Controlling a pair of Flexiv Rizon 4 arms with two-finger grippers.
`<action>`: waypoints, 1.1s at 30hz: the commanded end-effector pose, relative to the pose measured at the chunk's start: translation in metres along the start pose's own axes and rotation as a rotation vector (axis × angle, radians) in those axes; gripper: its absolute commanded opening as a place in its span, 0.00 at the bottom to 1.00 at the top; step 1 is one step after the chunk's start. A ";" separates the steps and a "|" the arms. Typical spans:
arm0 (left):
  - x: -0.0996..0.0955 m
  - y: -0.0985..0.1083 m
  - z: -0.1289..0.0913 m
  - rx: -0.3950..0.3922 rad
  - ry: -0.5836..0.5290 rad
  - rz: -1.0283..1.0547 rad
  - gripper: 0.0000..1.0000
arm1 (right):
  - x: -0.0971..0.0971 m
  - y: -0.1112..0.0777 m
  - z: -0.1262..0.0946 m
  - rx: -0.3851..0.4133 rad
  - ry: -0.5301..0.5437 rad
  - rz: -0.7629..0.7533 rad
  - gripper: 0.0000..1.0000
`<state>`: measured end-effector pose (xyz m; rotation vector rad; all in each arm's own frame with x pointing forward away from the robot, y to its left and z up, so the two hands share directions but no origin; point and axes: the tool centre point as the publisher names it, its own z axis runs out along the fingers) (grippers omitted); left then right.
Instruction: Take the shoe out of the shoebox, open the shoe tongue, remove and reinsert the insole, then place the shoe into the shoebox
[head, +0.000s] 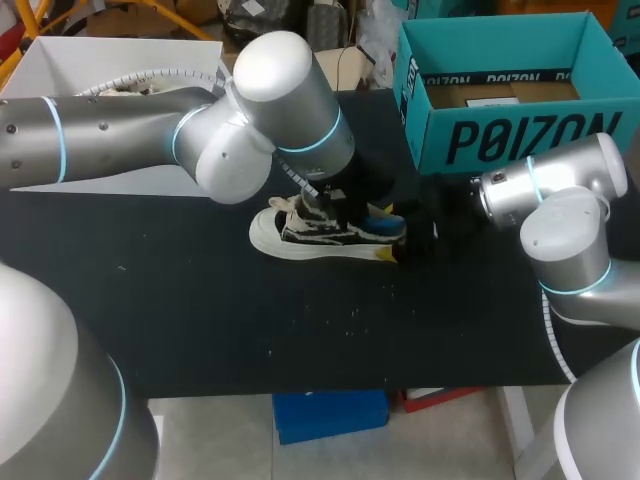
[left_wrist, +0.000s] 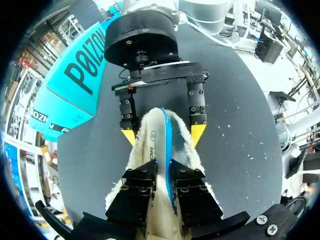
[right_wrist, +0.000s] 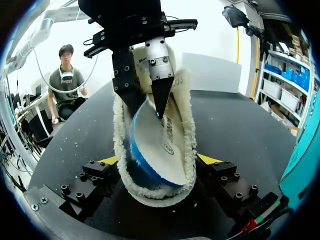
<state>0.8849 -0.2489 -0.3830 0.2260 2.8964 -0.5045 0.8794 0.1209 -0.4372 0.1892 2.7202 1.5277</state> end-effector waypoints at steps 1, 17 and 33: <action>-0.005 -0.006 0.006 -0.003 0.005 0.005 0.14 | 0.002 0.000 0.001 0.001 -0.001 0.001 0.00; 0.008 -0.015 -0.015 0.065 0.117 0.101 0.00 | 0.002 0.000 0.001 0.001 -0.001 0.001 0.00; 0.018 -0.068 -0.122 0.476 0.094 0.120 0.00 | 0.002 0.000 0.001 0.001 -0.001 0.001 0.00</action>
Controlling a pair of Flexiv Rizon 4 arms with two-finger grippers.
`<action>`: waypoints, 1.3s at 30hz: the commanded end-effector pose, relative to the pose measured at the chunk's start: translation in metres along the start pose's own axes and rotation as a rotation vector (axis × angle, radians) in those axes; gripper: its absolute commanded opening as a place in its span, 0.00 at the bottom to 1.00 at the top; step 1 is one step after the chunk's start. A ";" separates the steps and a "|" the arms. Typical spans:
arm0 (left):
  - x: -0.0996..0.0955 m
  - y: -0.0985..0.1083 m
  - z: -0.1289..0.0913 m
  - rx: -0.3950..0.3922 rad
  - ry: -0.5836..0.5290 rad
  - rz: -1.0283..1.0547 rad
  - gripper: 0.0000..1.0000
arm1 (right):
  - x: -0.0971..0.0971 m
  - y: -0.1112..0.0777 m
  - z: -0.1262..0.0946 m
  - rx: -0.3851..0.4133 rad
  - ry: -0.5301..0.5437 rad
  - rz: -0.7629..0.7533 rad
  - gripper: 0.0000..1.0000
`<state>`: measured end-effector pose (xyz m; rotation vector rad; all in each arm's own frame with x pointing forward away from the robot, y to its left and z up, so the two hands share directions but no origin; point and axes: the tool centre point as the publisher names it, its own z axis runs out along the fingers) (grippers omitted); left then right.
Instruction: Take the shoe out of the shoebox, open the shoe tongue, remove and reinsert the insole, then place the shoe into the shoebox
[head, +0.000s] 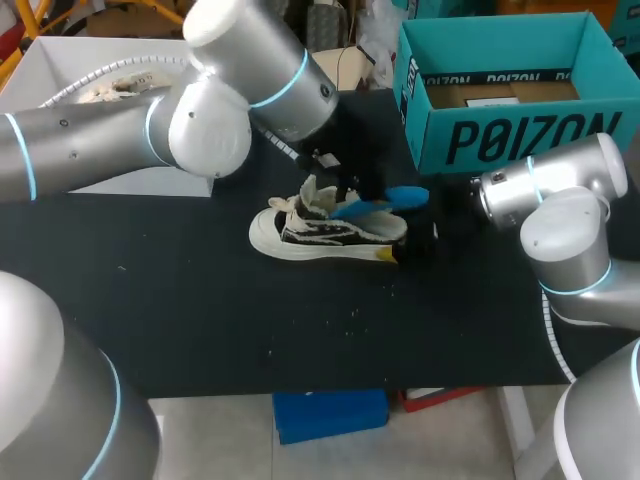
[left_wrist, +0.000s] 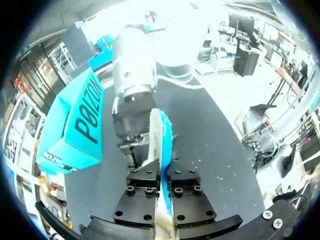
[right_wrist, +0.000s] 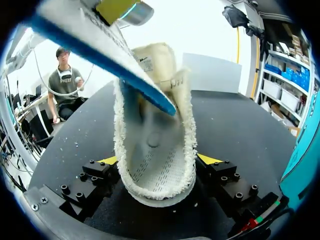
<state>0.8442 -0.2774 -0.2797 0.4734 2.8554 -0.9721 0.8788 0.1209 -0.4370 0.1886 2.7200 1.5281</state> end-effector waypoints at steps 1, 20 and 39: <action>0.005 -0.019 -0.031 0.189 -0.010 0.018 0.00 | 0.001 0.000 0.001 0.001 -0.001 0.001 0.00; 0.002 -0.100 -0.117 0.864 0.157 0.010 0.00 | 0.001 0.000 0.001 0.001 -0.001 0.001 0.00; 0.017 -0.107 -0.153 0.970 0.090 -0.173 0.00 | 0.001 0.000 0.001 0.001 -0.001 0.001 0.00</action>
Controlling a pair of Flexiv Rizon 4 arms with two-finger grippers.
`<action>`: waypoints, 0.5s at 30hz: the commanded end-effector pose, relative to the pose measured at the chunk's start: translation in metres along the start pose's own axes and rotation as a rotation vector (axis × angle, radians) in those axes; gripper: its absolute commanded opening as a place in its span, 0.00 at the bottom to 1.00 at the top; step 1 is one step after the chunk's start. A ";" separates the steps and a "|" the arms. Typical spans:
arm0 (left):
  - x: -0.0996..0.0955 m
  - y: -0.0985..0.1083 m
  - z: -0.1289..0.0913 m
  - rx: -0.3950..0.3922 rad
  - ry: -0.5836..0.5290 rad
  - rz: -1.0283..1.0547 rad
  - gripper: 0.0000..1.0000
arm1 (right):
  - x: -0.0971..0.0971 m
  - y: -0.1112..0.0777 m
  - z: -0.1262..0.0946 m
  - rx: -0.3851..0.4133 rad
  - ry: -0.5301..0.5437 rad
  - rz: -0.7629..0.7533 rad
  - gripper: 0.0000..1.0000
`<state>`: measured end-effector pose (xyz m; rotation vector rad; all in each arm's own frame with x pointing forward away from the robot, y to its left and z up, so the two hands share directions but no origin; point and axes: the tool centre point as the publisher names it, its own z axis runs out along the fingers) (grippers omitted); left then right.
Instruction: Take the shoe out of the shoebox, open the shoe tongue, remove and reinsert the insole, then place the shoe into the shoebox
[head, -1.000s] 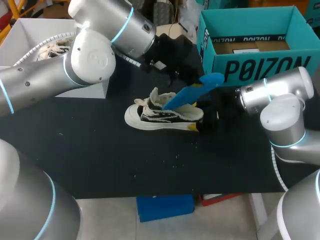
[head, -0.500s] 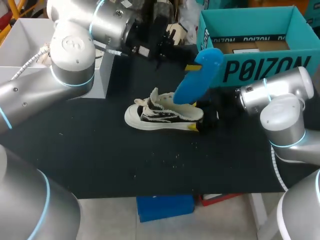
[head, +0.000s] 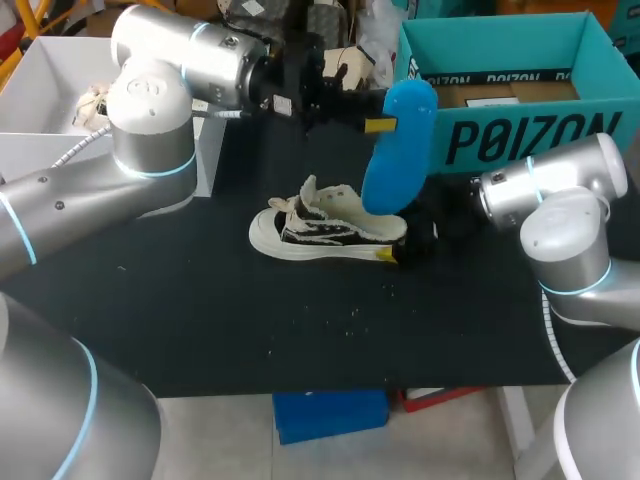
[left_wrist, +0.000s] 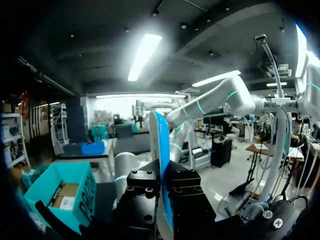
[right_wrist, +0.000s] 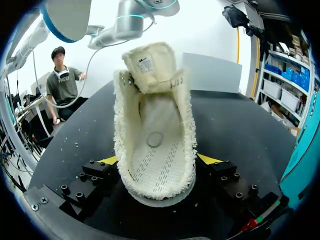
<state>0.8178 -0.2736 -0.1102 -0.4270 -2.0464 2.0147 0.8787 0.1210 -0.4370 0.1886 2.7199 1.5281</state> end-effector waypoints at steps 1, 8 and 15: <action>0.028 -0.015 -0.006 0.076 -0.120 -0.078 0.00 | 0.001 0.000 0.001 0.002 -0.001 0.001 0.00; 0.049 -0.036 -0.003 0.158 -0.104 -0.234 0.00 | 0.001 0.000 0.001 0.002 -0.001 0.001 0.00; 0.072 -0.066 0.005 0.139 -0.047 -0.350 0.00 | 0.001 0.000 0.001 0.002 -0.001 0.001 0.00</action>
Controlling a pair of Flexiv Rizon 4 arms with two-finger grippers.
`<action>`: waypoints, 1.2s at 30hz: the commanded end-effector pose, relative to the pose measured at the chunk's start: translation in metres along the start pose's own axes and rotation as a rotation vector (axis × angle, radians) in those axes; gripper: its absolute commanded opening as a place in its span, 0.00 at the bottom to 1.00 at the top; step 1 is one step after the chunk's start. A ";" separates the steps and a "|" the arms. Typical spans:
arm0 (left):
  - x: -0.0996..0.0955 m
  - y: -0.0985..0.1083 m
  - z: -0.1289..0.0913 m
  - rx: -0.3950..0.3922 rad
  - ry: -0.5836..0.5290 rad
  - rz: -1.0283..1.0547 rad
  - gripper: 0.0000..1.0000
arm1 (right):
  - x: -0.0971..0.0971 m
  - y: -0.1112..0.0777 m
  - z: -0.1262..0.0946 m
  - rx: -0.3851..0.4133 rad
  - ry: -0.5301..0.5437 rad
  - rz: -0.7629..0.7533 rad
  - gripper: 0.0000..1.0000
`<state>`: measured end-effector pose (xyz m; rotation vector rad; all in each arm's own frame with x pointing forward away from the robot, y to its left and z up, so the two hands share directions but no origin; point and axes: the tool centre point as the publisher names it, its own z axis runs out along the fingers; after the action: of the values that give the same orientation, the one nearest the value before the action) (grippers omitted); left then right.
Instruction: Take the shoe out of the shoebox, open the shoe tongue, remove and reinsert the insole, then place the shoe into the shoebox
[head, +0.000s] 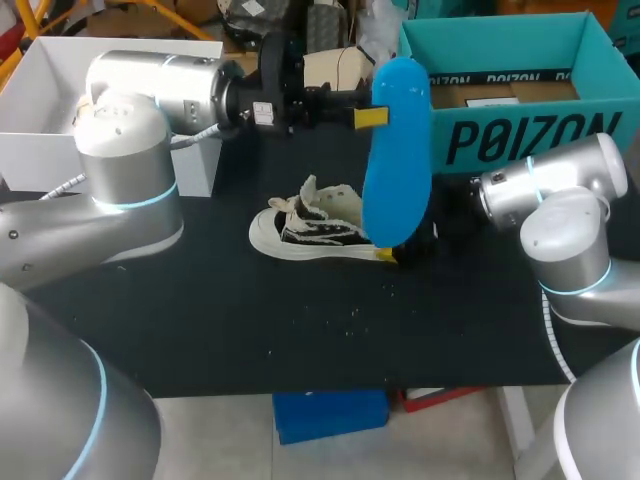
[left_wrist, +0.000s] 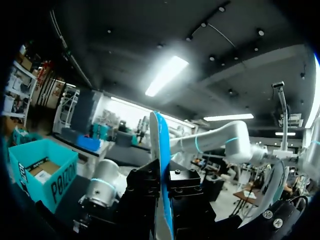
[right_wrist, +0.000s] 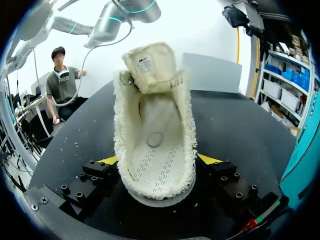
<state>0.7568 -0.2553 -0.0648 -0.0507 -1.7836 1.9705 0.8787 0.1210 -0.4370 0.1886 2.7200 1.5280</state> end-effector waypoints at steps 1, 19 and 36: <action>0.023 -0.020 0.006 -0.030 -0.043 -0.035 0.00 | 0.001 0.000 0.001 0.001 -0.001 0.001 0.00; 0.076 -0.063 0.033 -0.031 -0.076 0.067 0.00 | 0.001 0.000 0.001 0.001 -0.001 0.001 0.00; 0.127 -0.082 0.072 -0.003 -0.026 0.121 0.00 | 0.001 0.000 0.001 0.001 -0.001 0.001 0.00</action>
<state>0.6534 -0.2672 0.0575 -0.1761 -1.8323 2.0394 0.8787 0.1210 -0.4371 0.1886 2.7200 1.5280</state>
